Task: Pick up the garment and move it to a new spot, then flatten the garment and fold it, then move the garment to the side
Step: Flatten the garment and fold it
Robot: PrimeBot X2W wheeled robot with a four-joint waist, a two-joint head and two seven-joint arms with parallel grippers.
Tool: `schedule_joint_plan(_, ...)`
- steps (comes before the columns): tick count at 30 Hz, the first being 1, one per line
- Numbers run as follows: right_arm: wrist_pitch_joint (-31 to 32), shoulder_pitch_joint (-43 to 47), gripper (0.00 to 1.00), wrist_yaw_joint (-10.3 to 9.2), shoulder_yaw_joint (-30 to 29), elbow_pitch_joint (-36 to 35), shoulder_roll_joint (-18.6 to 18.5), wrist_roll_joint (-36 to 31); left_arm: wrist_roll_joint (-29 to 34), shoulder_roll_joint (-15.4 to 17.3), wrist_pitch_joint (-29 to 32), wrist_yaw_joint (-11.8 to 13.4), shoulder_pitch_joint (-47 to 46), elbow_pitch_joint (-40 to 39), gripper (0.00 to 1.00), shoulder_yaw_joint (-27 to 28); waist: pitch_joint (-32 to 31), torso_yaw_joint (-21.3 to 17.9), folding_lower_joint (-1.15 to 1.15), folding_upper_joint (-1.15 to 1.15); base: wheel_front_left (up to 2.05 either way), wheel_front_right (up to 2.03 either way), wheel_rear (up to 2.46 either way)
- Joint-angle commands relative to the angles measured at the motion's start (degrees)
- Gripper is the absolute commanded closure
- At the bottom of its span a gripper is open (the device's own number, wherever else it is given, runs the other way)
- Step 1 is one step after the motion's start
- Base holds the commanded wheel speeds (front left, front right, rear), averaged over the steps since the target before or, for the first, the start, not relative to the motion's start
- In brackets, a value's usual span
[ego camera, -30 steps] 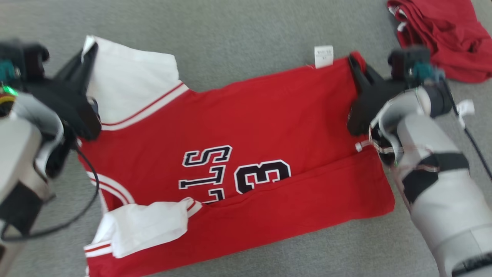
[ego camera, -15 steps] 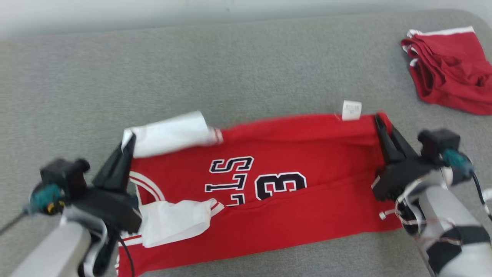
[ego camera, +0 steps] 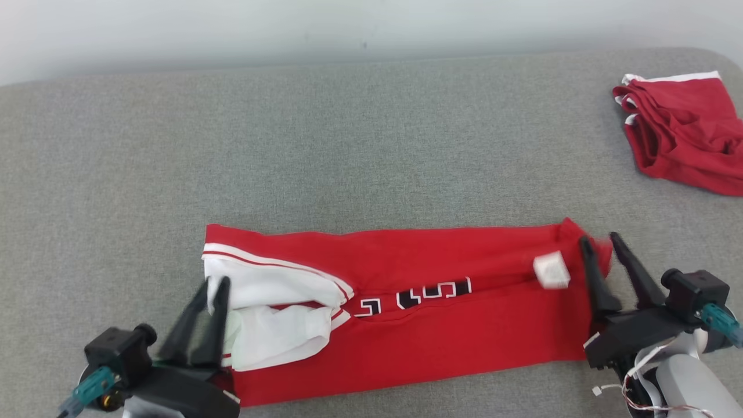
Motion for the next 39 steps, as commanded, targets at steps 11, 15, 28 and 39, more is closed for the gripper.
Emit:
schedule_joint_plan(11, 3.46, 3.81, 0.0, -0.16, -3.8, -2.26, -0.42, 0.71, 11.21, -8.58, -0.16, -0.43, 8.8, -4.64, 0.0, 17.57, -2.92, 0.94, 0.01, 0.01, 0.0, 0.0, 0.0)
schedule_joint_plan(15, 6.25, 3.09, 0.0, -0.16, -5.33, 0.02, -0.05, 0.01, 14.96, -11.1, -0.16, -1.26, 10.29, -5.35, 0.0, 22.01, -3.39, 1.57, 0.01, 0.01, 0.0, 0.0, 0.0)
schedule_joint_plan(28, 13.39, -0.87, 0.0, -0.16, -6.42, 12.16, 2.61, -1.15, 25.72, -17.75, -0.17, -5.76, 12.86, -2.21, 0.0, 31.27, -4.22, 3.6, 0.01, 0.01, 0.0, 0.0, 0.0)
schedule_joint_plan(39, 16.03, -2.46, 1.0, -0.16, -4.32, 17.31, 2.69, 2.53, 29.57, -20.54, -0.17, -8.4, 13.37, -0.07, 0.0, 34.48, -5.45, 3.56, 0.01, 0.01, 0.0, 0.0, 0.0)
